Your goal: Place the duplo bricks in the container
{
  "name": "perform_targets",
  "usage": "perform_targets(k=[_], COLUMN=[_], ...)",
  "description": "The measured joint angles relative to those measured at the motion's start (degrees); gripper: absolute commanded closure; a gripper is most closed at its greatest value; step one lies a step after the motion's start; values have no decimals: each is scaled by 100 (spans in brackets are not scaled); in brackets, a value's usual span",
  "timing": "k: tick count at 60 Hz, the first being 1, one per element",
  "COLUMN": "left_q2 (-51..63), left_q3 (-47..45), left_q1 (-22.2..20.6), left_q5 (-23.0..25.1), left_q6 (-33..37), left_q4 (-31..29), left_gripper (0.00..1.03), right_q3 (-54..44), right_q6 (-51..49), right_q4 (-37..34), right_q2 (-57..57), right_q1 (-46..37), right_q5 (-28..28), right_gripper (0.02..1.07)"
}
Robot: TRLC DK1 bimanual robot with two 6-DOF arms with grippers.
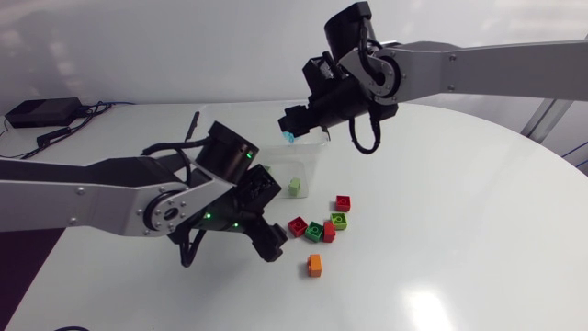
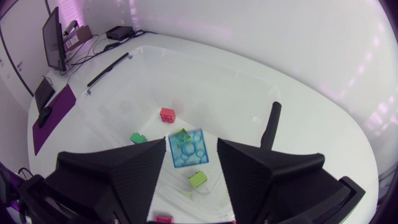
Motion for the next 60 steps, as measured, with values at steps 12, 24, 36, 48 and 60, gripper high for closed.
perform_targets(k=[12,24,36,48,60], left_q2=[728,1388,1980,2321,2564], left_q3=[223,946,1720,2074,2485], left_q1=[-181,-166,-35,2,2], left_q5=[0,0,0,0,0], left_q6=[0,0,-2,0,0], left_q4=[7,-328,-855,-1196,-1545], left_gripper=[15,18,27,28,28], right_q3=[-876,-2339,-3477,-4170,-4577], right_q6=[15,9,-13,-105,-232], right_q4=[24,114,238,240,284], right_q2=[-911,-2430,-3235,-3620,-3751], right_q1=[-192,-616,-933,-1346,-1510], right_q5=[4,-232,-472,-684,-763], right_gripper=[12,12,11,11,10])
